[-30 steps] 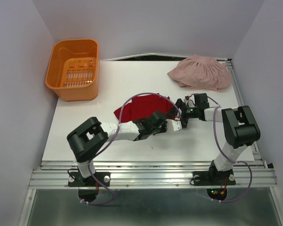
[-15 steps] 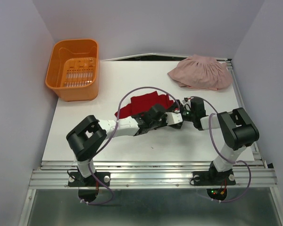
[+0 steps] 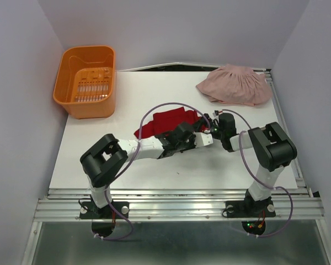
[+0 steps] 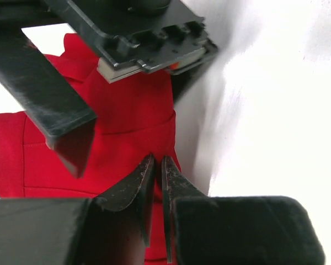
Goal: Fold and stack the skirts
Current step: Neatly place the folded skirt to the corner
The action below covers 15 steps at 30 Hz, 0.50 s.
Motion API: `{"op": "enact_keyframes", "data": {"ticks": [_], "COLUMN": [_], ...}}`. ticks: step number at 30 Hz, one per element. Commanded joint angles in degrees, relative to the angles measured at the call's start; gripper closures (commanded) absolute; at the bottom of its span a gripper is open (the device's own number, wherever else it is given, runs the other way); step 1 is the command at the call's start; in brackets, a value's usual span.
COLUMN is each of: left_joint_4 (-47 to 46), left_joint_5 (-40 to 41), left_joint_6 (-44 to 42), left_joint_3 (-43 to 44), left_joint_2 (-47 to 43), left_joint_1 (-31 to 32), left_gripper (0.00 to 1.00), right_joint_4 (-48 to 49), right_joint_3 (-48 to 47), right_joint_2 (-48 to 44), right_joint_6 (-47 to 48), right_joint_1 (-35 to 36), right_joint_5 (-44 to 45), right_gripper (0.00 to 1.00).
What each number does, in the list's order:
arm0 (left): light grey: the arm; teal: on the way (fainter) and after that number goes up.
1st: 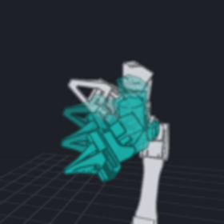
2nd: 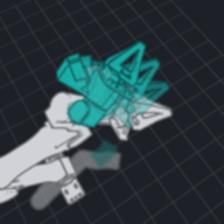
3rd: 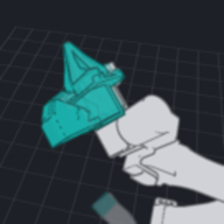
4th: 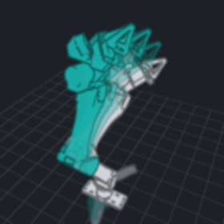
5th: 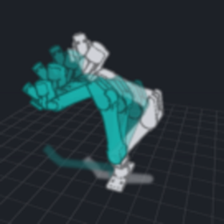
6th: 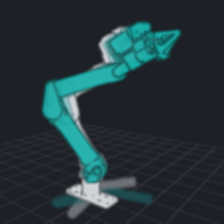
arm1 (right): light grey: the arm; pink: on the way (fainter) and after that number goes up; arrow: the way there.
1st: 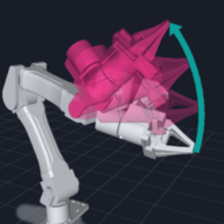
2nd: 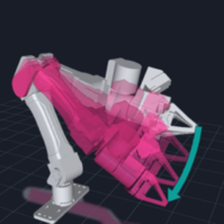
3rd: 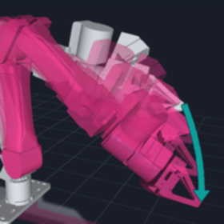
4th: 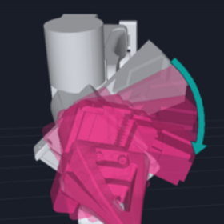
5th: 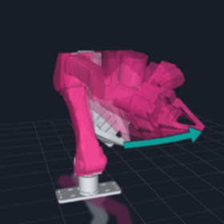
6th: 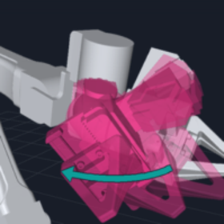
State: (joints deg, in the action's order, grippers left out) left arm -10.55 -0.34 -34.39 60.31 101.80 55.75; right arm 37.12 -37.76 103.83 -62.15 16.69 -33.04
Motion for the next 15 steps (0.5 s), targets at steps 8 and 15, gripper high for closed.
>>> {"op": "enact_keyframes", "data": {"ticks": [8,15], "left_joint_4": [-2.64,12.28], "left_joint_5": [-1.42,-9.66], "left_joint_6": [0.64,6.70], "left_joint_3": [2.44,6.12], "left_joint_2": [-0.89,-12.48], "left_joint_1": [-0.11,-6.69], "left_gripper": [0.77,0.41], "right_joint_4": [1.81,-1.35], "right_joint_3": [-1.35,-6.61], "right_joint_2": [2.16,-0.47], "right_joint_6": [6.68,17.49], "right_joint_1": [1.77,1.77], "right_joint_5": [9.48,9.22], "right_gripper": [0.71,0.99]}}
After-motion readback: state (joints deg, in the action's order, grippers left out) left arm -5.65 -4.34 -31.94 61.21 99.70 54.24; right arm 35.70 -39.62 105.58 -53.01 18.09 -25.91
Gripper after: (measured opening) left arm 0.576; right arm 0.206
